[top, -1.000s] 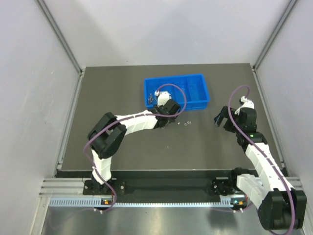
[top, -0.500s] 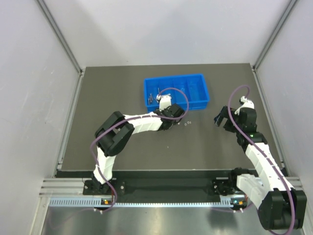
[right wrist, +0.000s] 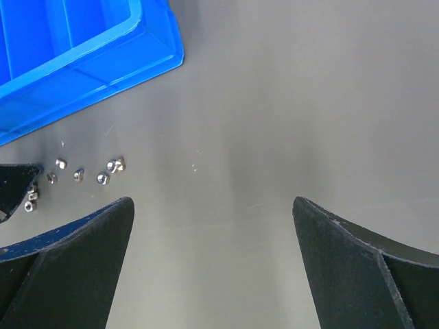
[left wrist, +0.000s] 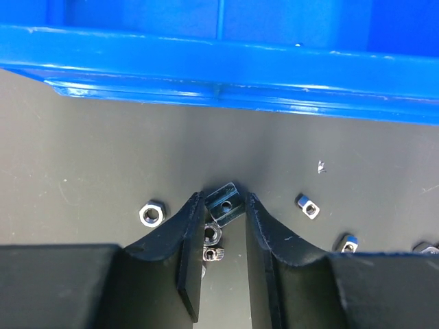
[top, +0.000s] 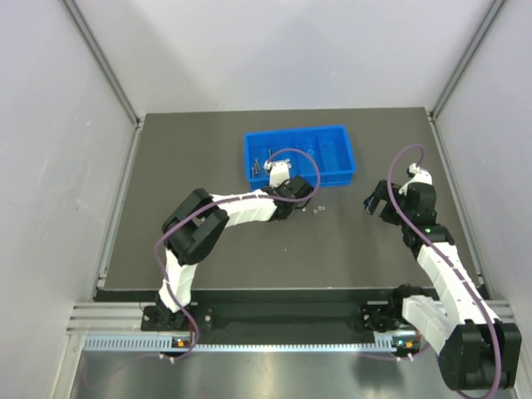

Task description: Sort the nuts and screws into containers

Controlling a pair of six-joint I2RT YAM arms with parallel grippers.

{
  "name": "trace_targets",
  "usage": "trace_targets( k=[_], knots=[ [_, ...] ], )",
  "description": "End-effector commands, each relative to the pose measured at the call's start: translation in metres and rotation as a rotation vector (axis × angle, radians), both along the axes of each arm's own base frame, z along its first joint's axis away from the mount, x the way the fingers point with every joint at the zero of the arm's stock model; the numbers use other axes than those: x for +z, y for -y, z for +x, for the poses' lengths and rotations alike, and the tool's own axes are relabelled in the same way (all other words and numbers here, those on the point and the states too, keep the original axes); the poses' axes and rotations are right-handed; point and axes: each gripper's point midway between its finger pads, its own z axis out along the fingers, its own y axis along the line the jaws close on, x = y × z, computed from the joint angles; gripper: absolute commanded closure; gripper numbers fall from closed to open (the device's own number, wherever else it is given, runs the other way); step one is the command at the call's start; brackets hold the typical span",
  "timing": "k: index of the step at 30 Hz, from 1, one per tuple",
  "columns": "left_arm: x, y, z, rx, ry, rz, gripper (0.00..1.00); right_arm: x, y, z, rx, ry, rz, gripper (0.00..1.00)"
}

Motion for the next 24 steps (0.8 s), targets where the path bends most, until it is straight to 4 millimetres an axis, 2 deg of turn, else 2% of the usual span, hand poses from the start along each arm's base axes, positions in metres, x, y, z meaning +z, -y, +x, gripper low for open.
trace_targets(
  k=[1, 3, 6, 7, 9, 10, 14, 17, 18, 23, 24],
  knots=[
    [0.002, 0.004, -0.001, -0.031, -0.003, 0.012, 0.79, 0.009, -0.001, 0.005, 0.003, 0.034, -0.001, 0.0],
    [0.009, 0.006, 0.0, -0.053, 0.007, 0.012, 0.81, 0.009, -0.001, 0.005, 0.003, 0.036, -0.001, 0.0],
    [0.034, 0.011, 0.004, -0.112, 0.051, 0.022, 0.81, 0.01, -0.002, 0.005, 0.005, 0.037, 0.002, 0.0],
    [0.049, 0.013, 0.006, -0.122, 0.076, 0.008, 0.81, 0.009, -0.001, 0.005, 0.003, 0.035, 0.001, 0.0],
    [0.067, 0.015, 0.009, -0.145, 0.108, -0.001, 0.81, 0.009, -0.002, 0.006, 0.005, 0.034, 0.002, 0.0],
    [0.083, 0.017, 0.011, -0.167, 0.133, -0.009, 0.81, 0.009, -0.002, 0.006, 0.005, 0.034, 0.002, 0.0],
    [0.119, 0.024, 0.016, -0.222, 0.198, -0.042, 0.79, 0.01, -0.001, 0.006, 0.002, 0.036, -0.002, 0.0],
    [0.14, 0.022, 0.029, -0.23, 0.26, -0.047, 0.78, 0.011, -0.001, 0.005, 0.002, 0.039, -0.006, 0.0],
    [0.149, 0.018, 0.04, -0.222, 0.279, -0.047, 0.78, 0.011, 0.0, 0.005, -0.001, 0.039, -0.005, 0.0],
    [0.159, 0.015, 0.075, -0.214, 0.307, -0.063, 0.78, 0.01, 0.0, 0.006, 0.001, 0.033, -0.009, 0.0],
    [0.167, 0.012, 0.084, -0.202, 0.326, -0.066, 0.78, 0.01, 0.0, 0.006, 0.001, 0.033, -0.009, 0.0]
  ],
)
